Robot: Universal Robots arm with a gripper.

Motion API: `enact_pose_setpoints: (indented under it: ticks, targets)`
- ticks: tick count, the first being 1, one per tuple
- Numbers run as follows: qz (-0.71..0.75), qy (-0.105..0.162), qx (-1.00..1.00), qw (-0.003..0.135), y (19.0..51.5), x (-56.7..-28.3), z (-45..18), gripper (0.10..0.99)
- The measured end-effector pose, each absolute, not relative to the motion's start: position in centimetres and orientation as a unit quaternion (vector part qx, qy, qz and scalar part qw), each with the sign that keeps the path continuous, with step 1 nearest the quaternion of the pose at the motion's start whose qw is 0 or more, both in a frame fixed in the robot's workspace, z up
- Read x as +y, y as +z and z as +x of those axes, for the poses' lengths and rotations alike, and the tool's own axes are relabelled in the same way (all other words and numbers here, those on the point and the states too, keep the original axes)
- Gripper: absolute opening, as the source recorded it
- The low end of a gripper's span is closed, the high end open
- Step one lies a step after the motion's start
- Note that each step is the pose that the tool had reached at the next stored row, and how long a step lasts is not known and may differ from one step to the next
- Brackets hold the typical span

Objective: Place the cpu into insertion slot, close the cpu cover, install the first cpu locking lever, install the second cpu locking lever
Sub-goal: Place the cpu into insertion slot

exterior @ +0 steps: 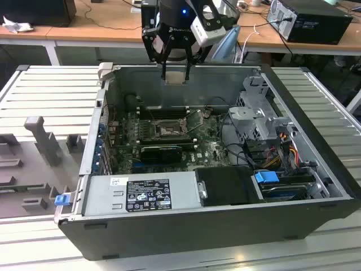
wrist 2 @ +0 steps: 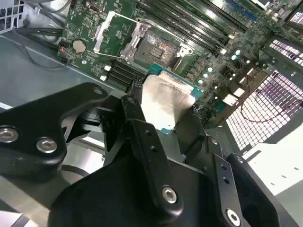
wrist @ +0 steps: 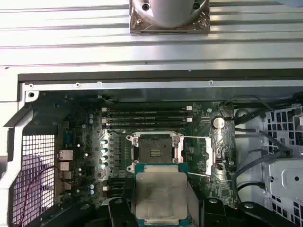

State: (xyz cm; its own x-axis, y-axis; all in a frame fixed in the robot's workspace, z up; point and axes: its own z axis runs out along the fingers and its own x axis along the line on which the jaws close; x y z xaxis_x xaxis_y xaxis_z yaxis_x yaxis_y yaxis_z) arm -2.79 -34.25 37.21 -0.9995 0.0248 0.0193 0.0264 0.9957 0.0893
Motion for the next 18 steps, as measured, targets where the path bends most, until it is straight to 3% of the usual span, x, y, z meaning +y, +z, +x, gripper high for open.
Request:
enact_pose_setpoints:
  ticks: [18]
  targets:
    - [-0.113, -0.046, -0.993, 0.005, 37.2, -34.25, -2.79, 0.529]
